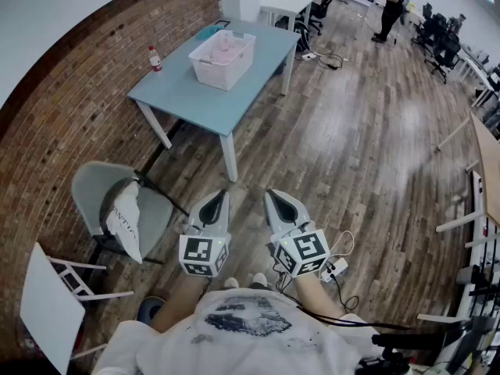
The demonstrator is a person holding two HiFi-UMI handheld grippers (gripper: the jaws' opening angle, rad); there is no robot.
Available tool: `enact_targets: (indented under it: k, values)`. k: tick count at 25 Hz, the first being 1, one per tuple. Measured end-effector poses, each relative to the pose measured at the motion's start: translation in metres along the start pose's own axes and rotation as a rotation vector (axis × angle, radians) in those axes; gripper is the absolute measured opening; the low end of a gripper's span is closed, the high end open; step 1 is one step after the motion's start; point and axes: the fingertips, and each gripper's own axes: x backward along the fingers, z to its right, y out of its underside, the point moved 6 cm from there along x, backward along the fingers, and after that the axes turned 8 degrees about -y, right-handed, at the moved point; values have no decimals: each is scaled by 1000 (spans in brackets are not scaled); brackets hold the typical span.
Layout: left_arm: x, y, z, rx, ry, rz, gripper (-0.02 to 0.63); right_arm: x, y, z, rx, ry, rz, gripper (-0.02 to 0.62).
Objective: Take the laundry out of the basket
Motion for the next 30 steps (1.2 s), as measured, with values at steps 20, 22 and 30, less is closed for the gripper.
enact_targets:
  k: [20,22,30]
  values:
    - [-4,4,22,-4,11,-12,-9,23,7,18,-45,12,-12,-3]
    - [-7,7,30,-5,10,-14,-9,33,12,26,-51,15,-23,-3]
    - [-31,4,48,-20,24,-5,-10,49,8,59,-56,31,-7,-3]
